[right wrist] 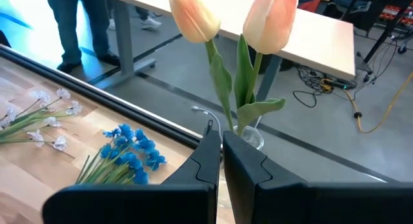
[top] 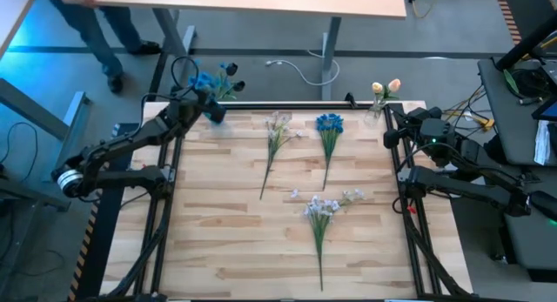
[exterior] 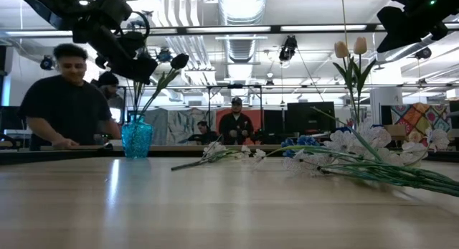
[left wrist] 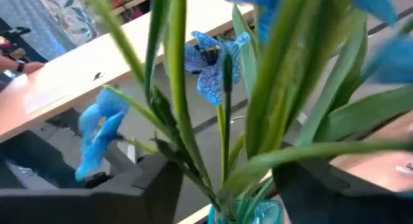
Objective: Sort flowers into vase by color
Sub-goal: Put the bottom blue flowers into the blue vase, then put the top white flowers into the transparent vase
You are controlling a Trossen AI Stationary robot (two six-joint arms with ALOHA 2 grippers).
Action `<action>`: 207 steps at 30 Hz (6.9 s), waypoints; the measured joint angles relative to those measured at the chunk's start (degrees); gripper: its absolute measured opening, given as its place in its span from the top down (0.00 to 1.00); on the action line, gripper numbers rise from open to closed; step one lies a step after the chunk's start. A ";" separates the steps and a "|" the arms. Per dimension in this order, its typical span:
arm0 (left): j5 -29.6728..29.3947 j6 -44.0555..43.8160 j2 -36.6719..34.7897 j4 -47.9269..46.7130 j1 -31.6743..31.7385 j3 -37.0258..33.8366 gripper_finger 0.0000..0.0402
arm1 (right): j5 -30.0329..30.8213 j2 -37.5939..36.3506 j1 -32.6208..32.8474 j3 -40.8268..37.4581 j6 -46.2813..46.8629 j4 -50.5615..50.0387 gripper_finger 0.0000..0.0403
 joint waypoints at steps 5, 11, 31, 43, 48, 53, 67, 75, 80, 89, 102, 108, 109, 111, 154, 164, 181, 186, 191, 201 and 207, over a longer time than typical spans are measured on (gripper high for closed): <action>0.93 -0.42 0.02 0.09 0.63 -1.45 0.37 | -0.02 0.00 0.00 0.00 0.02 0.00 0.97; 0.91 0.43 -1.82 -4.06 1.18 -0.20 0.35 | -0.02 0.00 -0.02 0.00 0.00 -0.09 0.97; 8.90 -7.11 -18.20 -25.37 -2.42 2.54 0.35 | -0.02 0.00 -0.01 0.00 -1.10 0.04 0.97; -0.38 -9.31 -18.22 -10.40 -32.29 -5.58 0.42 | -5.67 -0.02 -0.02 1.48 -6.11 1.95 0.97; -4.66 -10.99 -14.97 1.27 -45.72 -10.64 0.46 | -14.76 0.88 0.00 1.62 -9.40 3.96 0.97; -5.43 -16.33 -7.76 6.49 -52.98 -11.32 0.52 | -16.09 4.27 0.00 1.62 -10.07 5.11 0.97; -3.51 -31.03 19.83 8.56 -53.35 -3.98 0.74 | -16.09 6.55 0.00 1.55 -9.90 5.17 0.97; 1.46 -39.87 26.14 10.75 -49.77 -3.47 0.91 | -16.06 6.22 0.00 1.53 -9.58 5.16 0.97; 1.93 -41.82 31.47 8.62 -47.06 -0.44 0.91 | -13.38 6.23 0.00 1.52 -8.89 5.25 0.97; 1.98 -41.81 41.89 4.05 -44.23 6.60 0.65 | -10.93 6.21 0.00 1.42 -8.55 4.53 0.97; 4.01 -40.92 45.50 5.07 -42.58 7.70 0.80 | -10.93 6.29 0.00 1.43 -8.59 4.50 0.97; 3.81 -38.76 44.57 4.65 -42.91 7.22 0.97 | -10.95 6.32 0.00 1.42 -8.59 4.54 0.97; 3.63 -38.34 44.45 4.73 -43.14 7.14 0.98 | -10.95 6.32 0.00 1.42 -8.58 4.55 0.97; 3.04 -37.40 44.15 5.07 -43.76 6.96 0.99 | -10.95 6.32 0.00 1.42 -8.57 4.55 0.97; 30.11 -17.73 43.89 67.96 -42.13 -3.46 1.00 | -10.03 6.38 -0.04 1.43 -14.98 4.76 0.97; 39.13 -17.00 47.22 71.18 -38.11 1.33 1.00 | -10.48 6.38 -0.02 1.44 -7.17 7.84 0.97; 43.58 -14.00 46.51 76.93 -35.83 2.60 1.00 | -36.50 2.81 0.39 -19.06 -10.80 44.05 0.98; 44.17 -13.67 46.49 79.91 -35.27 2.60 1.00 | -44.54 4.78 0.76 -28.84 -6.49 68.48 0.98; 44.17 -13.17 46.47 80.35 -35.20 2.60 1.00 | -46.18 8.70 2.65 -32.92 -4.44 83.68 0.91; 44.30 -9.96 46.85 79.65 -35.19 7.22 1.00 | -46.12 18.43 7.65 -28.66 -3.25 87.08 0.62; 48.69 -10.18 50.28 79.49 -34.66 12.06 1.00 | -46.08 27.54 11.89 -26.11 -4.79 96.82 0.62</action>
